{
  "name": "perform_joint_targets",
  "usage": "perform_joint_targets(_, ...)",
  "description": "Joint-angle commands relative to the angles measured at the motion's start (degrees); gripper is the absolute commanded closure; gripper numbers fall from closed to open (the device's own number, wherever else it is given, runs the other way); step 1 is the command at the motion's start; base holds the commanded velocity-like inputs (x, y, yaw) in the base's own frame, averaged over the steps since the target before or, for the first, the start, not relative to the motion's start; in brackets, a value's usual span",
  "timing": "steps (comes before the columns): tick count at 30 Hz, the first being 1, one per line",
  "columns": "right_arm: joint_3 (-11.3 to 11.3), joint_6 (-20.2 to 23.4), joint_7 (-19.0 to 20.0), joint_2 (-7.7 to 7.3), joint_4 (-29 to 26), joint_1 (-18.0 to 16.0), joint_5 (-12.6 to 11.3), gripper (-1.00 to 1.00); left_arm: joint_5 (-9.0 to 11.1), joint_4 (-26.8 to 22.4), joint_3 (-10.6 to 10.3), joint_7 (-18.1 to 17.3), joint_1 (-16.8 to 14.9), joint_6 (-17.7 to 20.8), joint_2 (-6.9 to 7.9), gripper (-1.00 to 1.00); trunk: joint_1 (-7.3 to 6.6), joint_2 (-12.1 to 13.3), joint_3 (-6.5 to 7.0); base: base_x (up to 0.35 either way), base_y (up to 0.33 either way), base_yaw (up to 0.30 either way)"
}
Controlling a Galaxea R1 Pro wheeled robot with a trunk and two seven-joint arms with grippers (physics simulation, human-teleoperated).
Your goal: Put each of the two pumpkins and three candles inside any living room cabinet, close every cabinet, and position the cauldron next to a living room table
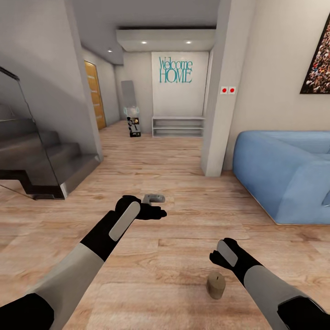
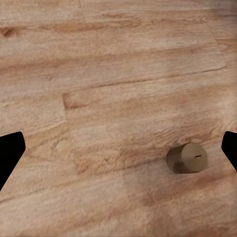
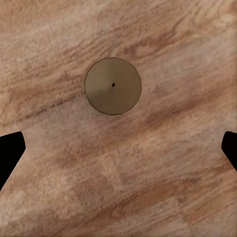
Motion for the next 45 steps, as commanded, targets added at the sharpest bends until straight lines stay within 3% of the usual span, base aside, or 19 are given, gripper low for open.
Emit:
perform_joint_targets(1, 0.5, 0.2, -0.4, -0.08, -0.1, 0.0, -0.5, -1.0, 0.6, 0.0, -0.1, 0.6, 0.0, 0.1, 0.0, -1.0, -0.01, 0.0, -0.06, 0.0, 0.0, 0.0)
perform_joint_targets(22, 1.5, 0.2, 0.6, 0.5, -1.2, 0.0, -0.4, -1.0, 0.4, 0.2, -0.1, 0.6, -0.1, 0.1, 0.0, -1.0, -0.01, 0.0, -0.06, 0.103, 0.051, 0.0)
perform_joint_targets(45, 2.1, 0.2, 0.8, 0.52, -1.3, 0.0, -0.4, -1.0, -0.1, 0.2, -0.4, 0.9, -0.1, 0.0, -0.02, -1.0, -0.01, 0.0, -0.06, 0.037, -0.064, 0.0)
